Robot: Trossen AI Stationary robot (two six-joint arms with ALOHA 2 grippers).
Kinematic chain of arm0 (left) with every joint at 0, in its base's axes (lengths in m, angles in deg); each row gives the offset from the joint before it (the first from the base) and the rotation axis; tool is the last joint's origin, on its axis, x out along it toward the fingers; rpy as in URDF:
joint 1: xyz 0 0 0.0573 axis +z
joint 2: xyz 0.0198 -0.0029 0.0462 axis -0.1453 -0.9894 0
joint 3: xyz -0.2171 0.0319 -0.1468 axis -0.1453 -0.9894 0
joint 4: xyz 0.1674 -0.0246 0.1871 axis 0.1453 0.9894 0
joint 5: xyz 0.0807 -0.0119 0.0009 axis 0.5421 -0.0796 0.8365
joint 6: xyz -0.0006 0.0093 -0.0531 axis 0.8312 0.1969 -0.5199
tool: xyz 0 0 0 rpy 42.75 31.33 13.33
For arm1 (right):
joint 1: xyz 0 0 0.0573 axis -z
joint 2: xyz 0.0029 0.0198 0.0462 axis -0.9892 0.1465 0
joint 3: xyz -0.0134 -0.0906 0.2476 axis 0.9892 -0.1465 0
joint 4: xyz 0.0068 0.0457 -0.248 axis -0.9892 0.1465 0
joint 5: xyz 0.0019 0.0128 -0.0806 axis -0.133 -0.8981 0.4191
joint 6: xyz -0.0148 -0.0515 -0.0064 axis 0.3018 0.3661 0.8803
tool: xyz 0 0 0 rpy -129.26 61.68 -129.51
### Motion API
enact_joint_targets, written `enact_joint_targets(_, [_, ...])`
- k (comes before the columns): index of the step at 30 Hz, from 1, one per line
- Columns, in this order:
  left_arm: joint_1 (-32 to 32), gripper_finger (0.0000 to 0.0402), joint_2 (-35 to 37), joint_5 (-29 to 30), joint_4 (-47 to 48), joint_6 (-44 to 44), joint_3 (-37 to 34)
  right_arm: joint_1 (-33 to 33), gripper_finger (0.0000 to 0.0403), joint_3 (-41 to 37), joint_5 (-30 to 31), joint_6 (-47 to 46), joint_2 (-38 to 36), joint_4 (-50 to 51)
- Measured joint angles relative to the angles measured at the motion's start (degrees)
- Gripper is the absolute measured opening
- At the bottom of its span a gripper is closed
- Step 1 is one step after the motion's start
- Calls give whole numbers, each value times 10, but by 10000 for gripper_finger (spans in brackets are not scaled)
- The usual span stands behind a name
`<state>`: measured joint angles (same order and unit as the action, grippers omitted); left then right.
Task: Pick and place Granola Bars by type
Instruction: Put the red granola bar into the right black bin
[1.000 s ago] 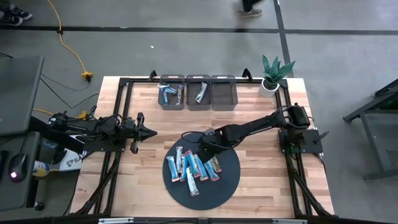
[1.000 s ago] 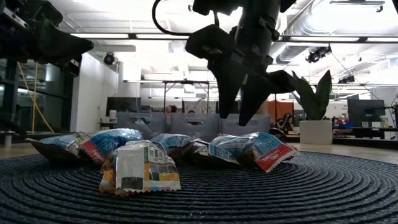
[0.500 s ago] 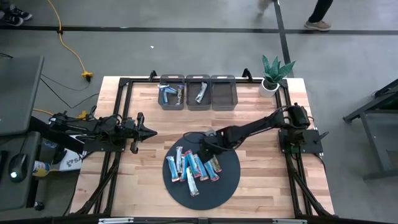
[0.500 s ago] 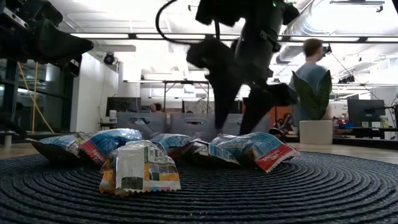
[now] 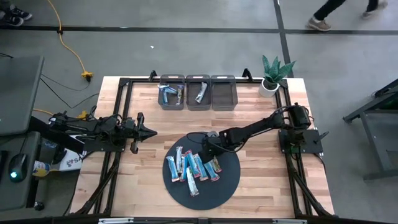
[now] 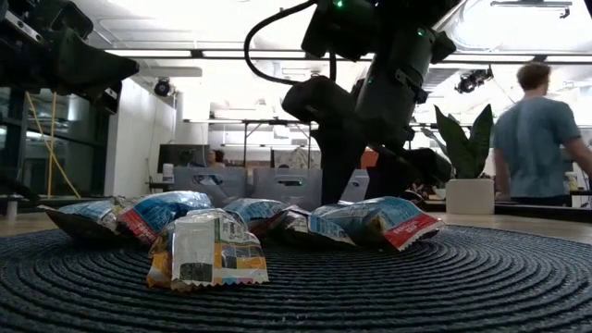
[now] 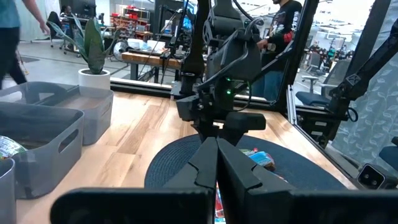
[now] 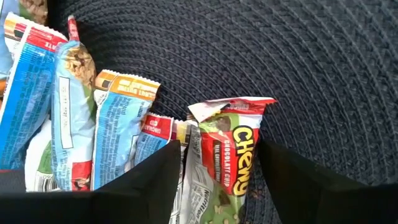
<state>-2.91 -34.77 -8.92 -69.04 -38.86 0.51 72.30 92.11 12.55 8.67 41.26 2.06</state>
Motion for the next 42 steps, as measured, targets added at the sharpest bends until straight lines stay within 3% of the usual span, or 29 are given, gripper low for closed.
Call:
enact_joint_targets(10, [0,1,0,0,0,0,0,0,200,0,0,-5,0,4])
enact_joint_targets(25, [0,1,0,0,0,0,0,0,86,-1,-2,-5,0,9])
enact_joint_targets(42, [0,1,0,0,0,0,0,20,78,58,-6,34,3,-1])
